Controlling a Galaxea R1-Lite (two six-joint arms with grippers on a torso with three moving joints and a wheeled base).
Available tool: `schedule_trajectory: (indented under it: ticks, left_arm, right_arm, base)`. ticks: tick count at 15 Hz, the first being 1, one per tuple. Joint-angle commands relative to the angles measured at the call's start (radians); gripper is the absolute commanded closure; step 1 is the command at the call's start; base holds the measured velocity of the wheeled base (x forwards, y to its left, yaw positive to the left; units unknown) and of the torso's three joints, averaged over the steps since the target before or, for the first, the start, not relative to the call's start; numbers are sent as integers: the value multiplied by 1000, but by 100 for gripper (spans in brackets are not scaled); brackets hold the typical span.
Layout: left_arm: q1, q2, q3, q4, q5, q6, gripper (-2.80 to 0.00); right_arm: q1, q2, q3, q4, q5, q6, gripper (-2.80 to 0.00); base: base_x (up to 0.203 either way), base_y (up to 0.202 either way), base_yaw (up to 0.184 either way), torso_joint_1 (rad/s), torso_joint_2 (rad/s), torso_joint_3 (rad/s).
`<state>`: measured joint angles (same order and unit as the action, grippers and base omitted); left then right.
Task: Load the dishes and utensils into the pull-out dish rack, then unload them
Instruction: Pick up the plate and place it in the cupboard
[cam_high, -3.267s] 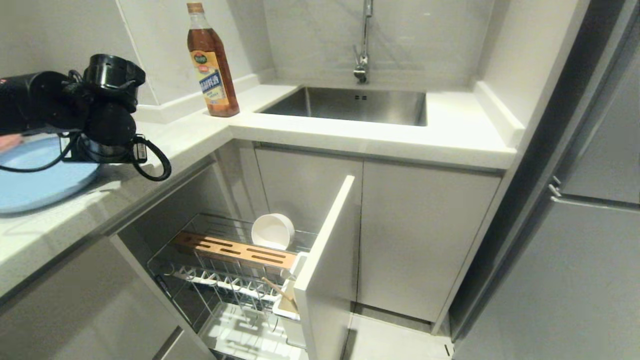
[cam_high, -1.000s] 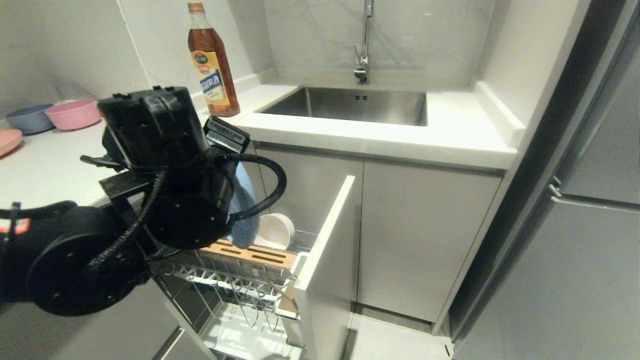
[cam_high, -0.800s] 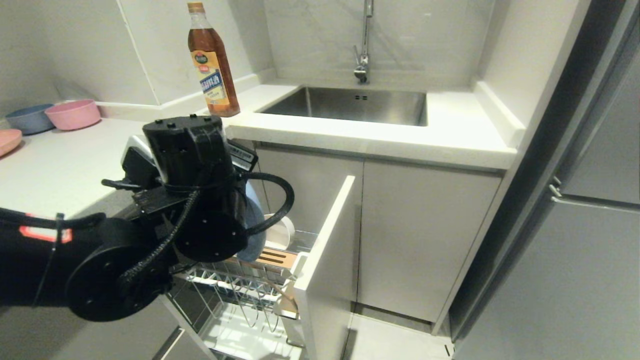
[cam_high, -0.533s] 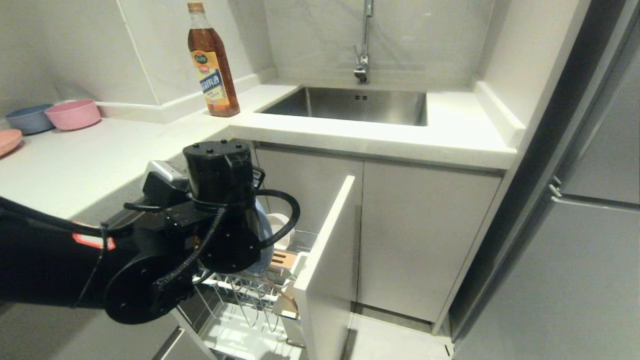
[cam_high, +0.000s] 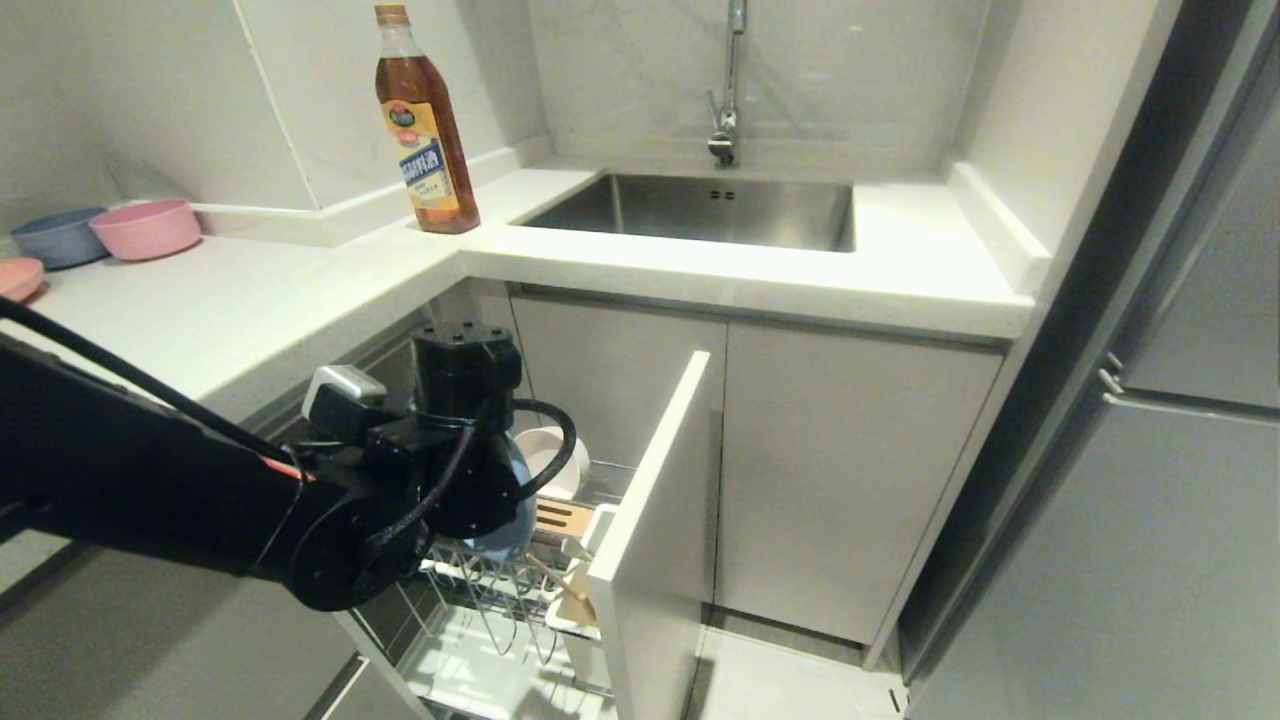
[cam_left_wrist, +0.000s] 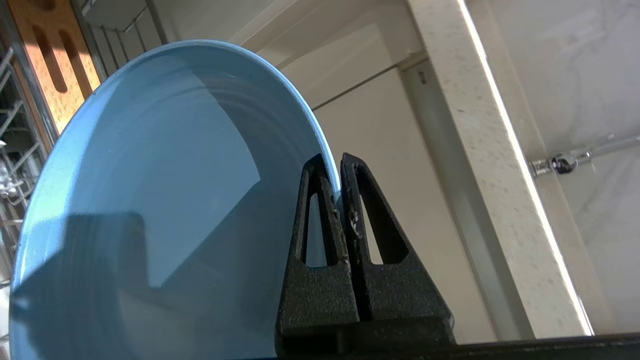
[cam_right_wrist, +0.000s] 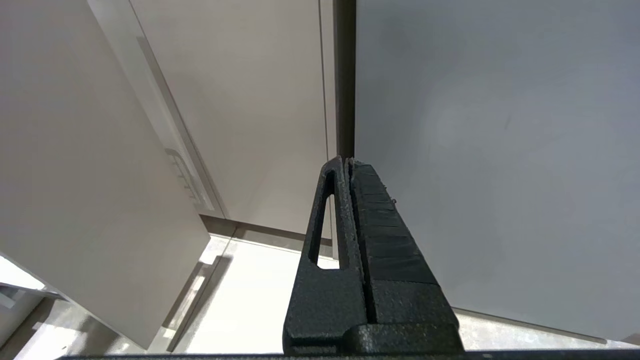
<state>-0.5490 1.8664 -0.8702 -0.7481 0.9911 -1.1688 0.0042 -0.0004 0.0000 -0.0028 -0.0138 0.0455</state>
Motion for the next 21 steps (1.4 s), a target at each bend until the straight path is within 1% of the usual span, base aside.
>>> schedule_trajectory:
  ticks: [1,5,6,10,13,15,21]
  left_arm:
    - [18,23,-2,-5,-8,-26,0]
    - [41,34,-10,-8,-60,-80,0]
    - [46,38,-16,-8,-64,-81,0]
    - [58,61,-15,-10,-63,-107,0]
    - [65,70,-13,-11,-63,-112,0]
    - [67,75,-11,-6,-63,-130,0]
    - [67,89,-10,-5,-58,-131,0]
  right_arm:
    - [0,0,0,0,0,0,0]
    - [0,0,0,0,0,0,0]
    - [0,0,0,0,0,0,0]
    - [0,0,0,0,0,0,0]
    - [0,0,0,0,0,0,0]
    - [0,0,0,0,0,-1,0]
    - [0,0,0,0,0,-1,0]
  base:
    - [0,0,0,0,0,0]
    - [0,0,0,0,0,0]
    - [0,0,0,0,0,0]
    - [0,0,0,0,0,0]
    - [0,0,0,0,0,0]
    - [0,0,0,0,0,0]
    - [0,0,0,0,0,0]
